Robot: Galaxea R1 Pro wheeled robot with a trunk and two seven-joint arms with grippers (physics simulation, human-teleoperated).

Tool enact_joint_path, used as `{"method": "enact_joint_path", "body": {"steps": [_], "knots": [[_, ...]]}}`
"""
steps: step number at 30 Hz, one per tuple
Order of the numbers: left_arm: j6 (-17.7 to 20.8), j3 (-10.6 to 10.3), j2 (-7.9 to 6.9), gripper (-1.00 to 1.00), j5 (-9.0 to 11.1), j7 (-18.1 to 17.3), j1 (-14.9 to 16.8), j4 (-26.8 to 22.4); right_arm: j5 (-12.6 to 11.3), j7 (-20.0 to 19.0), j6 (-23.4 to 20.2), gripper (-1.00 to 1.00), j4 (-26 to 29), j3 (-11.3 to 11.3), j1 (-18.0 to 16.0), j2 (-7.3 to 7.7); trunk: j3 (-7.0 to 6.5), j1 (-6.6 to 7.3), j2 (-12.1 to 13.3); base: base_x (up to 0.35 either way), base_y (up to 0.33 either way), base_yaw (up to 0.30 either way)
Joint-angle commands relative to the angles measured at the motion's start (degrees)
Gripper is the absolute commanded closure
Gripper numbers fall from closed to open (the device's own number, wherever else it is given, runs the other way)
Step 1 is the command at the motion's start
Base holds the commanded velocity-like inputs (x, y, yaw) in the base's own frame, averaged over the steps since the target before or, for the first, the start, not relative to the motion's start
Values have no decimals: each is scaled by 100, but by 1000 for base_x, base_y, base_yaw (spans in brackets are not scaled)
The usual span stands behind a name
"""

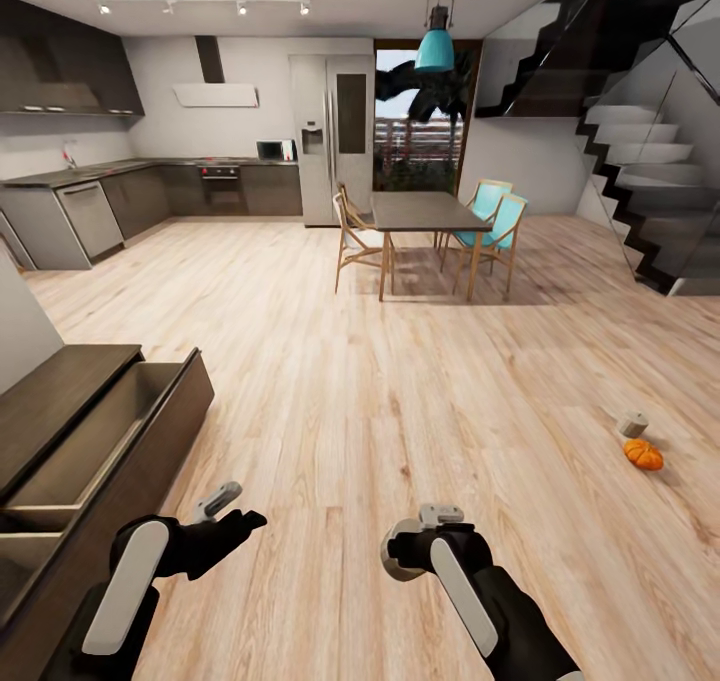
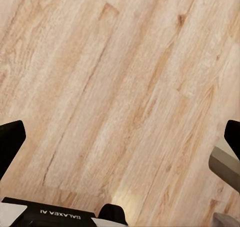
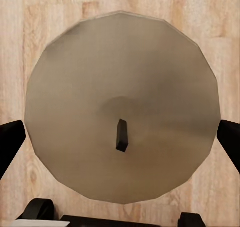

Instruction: Place each of the two pumpkins and all three candles from the living room inside a cabinet in the living room (use any cabinet), then make sure every cabinet is closed, and position the cauldron so it is next to a table in the living room.

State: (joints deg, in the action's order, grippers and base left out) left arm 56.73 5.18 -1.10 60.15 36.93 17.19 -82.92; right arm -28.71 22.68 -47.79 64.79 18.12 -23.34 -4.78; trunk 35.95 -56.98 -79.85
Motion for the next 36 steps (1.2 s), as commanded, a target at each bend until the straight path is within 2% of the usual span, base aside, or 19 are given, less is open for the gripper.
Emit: {"method": "enact_joint_path", "body": {"steps": [1, 5, 14, 28, 36], "knots": [[14, 1, -1, -100, 55, 55, 4, -5, -63, 60, -10, 100, 6, 8, -4, 2, -13, 23, 39, 0, 0, 0], [14, 0, -2, -100, 50, 51, 4, -5, -64, 56, -11, 100, 10, 8, -4, 3, -85, 111, 199, 0, 0, 0], [5, -2, 3, -100, 64, 37, 4, -5, -65, 62, -8, 100, 7, 8, -4, 5, -85, 111, 199, 43, 0, 0], [-1, -7, 4, -100, 108, 42, 4, -5, -64, 76, 2, 100, -1, -62, -4, -18, -77, 111, 199, 332, 0, -7], [-4, -2, 5, -100, 87, 42, 4, -5, -62, 57, -4, 100, 4, -63, -4, 14, -53, 111, 199, 345, 0, -189]]}}
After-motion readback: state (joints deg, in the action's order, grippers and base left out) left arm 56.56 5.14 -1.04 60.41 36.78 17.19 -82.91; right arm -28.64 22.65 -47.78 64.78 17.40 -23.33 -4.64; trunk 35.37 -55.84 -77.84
